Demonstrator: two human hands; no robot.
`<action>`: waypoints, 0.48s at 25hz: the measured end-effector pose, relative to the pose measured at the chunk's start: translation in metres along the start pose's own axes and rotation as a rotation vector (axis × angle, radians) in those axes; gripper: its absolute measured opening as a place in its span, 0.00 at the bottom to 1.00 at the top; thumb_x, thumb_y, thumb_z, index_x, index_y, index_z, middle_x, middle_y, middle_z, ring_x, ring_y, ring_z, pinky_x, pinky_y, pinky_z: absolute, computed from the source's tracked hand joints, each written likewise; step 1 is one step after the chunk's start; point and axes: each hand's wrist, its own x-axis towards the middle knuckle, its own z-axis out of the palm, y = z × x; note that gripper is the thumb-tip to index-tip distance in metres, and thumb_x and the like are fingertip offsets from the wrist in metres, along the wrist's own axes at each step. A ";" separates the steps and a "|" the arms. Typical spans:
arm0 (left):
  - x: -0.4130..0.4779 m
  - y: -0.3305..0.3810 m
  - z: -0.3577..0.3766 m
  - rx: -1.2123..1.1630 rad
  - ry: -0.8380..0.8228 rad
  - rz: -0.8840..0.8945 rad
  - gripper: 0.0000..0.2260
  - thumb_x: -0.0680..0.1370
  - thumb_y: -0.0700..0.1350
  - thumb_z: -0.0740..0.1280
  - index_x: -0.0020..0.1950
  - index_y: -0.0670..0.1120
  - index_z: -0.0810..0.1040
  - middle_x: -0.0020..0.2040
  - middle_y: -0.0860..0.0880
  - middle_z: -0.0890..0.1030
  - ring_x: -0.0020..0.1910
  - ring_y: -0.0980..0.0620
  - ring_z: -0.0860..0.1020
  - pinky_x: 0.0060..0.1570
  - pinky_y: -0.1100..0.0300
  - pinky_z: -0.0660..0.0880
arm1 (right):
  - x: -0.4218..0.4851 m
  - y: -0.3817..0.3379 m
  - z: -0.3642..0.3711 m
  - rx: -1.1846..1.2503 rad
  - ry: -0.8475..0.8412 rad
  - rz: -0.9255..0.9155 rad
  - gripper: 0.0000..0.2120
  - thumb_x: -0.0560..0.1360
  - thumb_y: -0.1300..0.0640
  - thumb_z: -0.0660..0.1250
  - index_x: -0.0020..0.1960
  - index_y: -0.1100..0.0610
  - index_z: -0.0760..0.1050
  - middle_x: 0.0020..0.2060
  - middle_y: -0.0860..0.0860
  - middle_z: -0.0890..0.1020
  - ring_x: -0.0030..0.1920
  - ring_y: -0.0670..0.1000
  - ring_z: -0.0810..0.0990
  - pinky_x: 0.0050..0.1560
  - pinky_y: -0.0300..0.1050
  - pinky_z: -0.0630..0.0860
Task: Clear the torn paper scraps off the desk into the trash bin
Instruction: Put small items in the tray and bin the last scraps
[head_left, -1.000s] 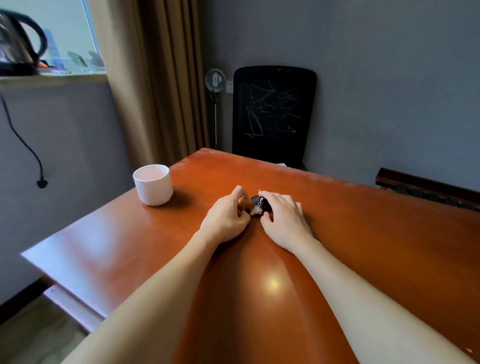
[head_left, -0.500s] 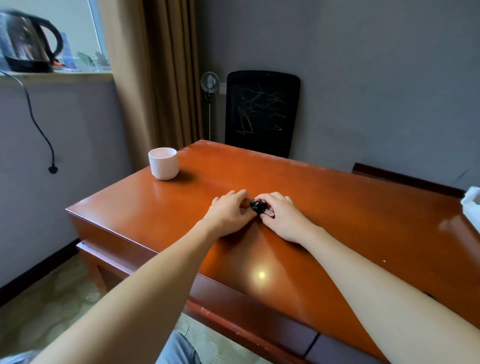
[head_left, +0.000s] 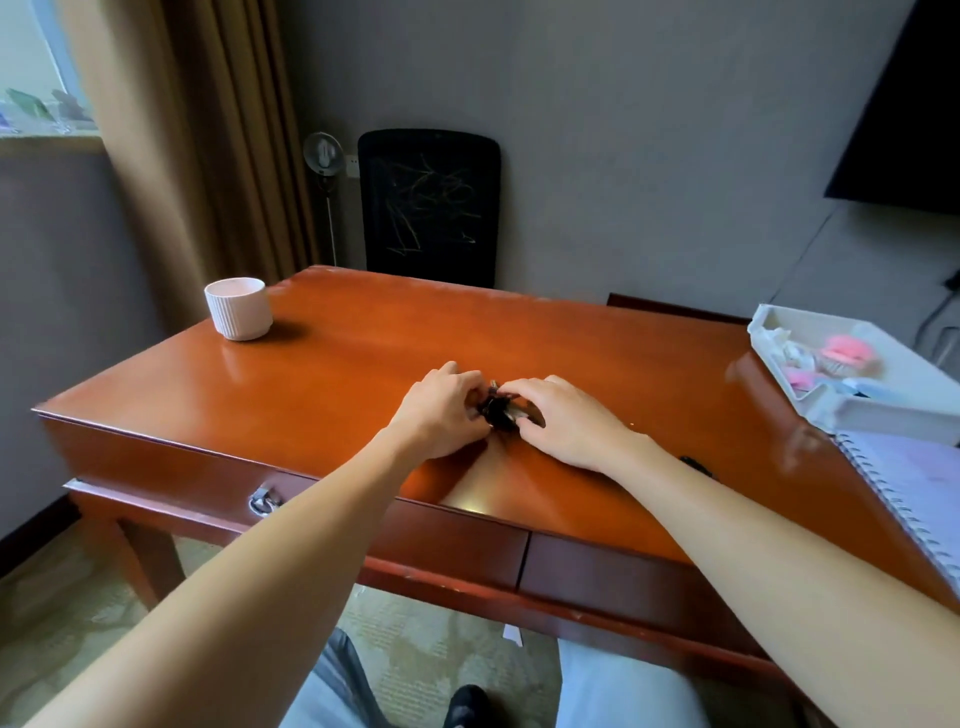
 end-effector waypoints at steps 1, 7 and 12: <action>0.000 0.007 0.003 -0.012 0.005 0.006 0.11 0.70 0.49 0.70 0.51 0.50 0.77 0.47 0.47 0.72 0.45 0.45 0.74 0.43 0.51 0.76 | -0.007 0.004 -0.005 -0.039 -0.001 -0.002 0.21 0.81 0.52 0.61 0.73 0.45 0.66 0.64 0.44 0.76 0.64 0.48 0.71 0.56 0.46 0.73; -0.004 0.044 0.013 0.019 -0.027 0.071 0.10 0.70 0.50 0.71 0.48 0.51 0.75 0.47 0.50 0.73 0.44 0.47 0.74 0.41 0.54 0.75 | -0.051 0.036 -0.033 -0.168 -0.018 0.094 0.19 0.80 0.51 0.61 0.71 0.45 0.68 0.64 0.46 0.76 0.63 0.47 0.71 0.57 0.48 0.75; 0.002 0.074 0.015 0.113 -0.105 0.129 0.09 0.70 0.51 0.70 0.43 0.54 0.71 0.46 0.53 0.72 0.39 0.47 0.75 0.35 0.56 0.70 | -0.091 0.069 -0.051 -0.294 -0.160 0.287 0.24 0.80 0.42 0.59 0.74 0.48 0.64 0.68 0.51 0.71 0.66 0.53 0.70 0.60 0.51 0.74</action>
